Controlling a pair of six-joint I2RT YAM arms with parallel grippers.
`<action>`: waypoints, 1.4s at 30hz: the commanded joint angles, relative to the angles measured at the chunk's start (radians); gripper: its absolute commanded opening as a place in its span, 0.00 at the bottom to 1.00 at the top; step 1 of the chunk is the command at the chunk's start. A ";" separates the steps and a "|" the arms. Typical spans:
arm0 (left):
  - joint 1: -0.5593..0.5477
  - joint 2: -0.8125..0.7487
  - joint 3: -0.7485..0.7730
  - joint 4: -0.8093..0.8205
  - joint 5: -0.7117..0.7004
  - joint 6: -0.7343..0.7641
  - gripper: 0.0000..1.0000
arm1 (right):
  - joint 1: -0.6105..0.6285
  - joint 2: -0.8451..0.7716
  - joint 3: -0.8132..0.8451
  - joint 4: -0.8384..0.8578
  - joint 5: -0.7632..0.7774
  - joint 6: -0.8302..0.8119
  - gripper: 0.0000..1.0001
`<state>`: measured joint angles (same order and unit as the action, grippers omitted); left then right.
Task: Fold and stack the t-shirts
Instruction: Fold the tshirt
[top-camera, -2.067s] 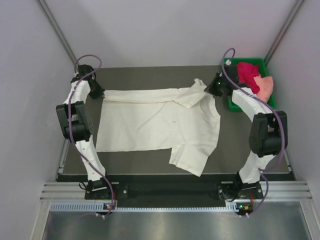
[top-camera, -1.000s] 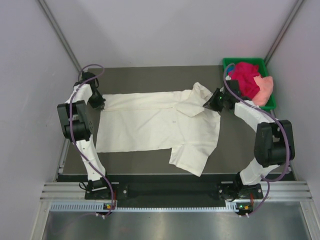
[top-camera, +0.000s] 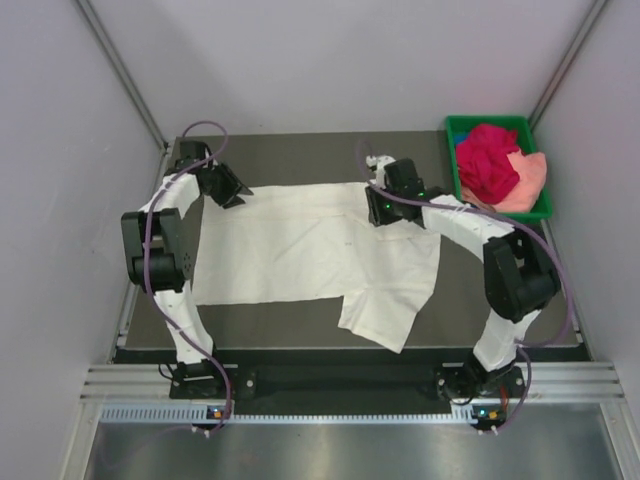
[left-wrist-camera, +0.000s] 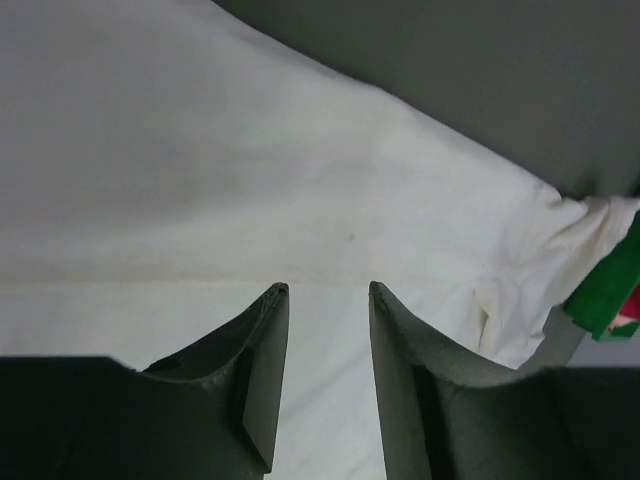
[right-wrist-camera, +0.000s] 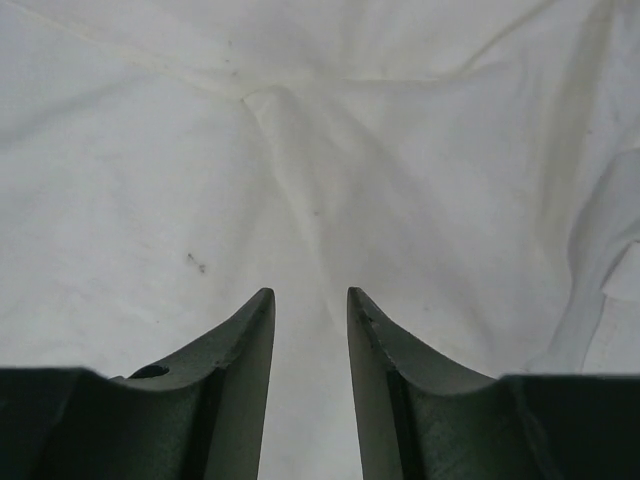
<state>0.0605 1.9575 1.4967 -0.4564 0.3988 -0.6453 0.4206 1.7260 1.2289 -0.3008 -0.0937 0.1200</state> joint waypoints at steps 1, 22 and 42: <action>0.061 0.073 0.065 -0.024 -0.024 -0.033 0.43 | 0.070 0.072 0.095 0.029 0.084 -0.157 0.35; 0.148 0.210 0.094 -0.027 -0.163 -0.013 0.43 | 0.164 0.299 0.239 -0.034 0.248 -0.227 0.40; 0.148 0.293 0.151 -0.041 -0.201 0.036 0.45 | 0.277 0.253 0.179 -0.006 0.492 -0.237 0.28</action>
<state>0.2020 2.1864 1.6478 -0.4858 0.2829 -0.6514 0.6895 1.9663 1.4010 -0.3183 0.3492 -0.1123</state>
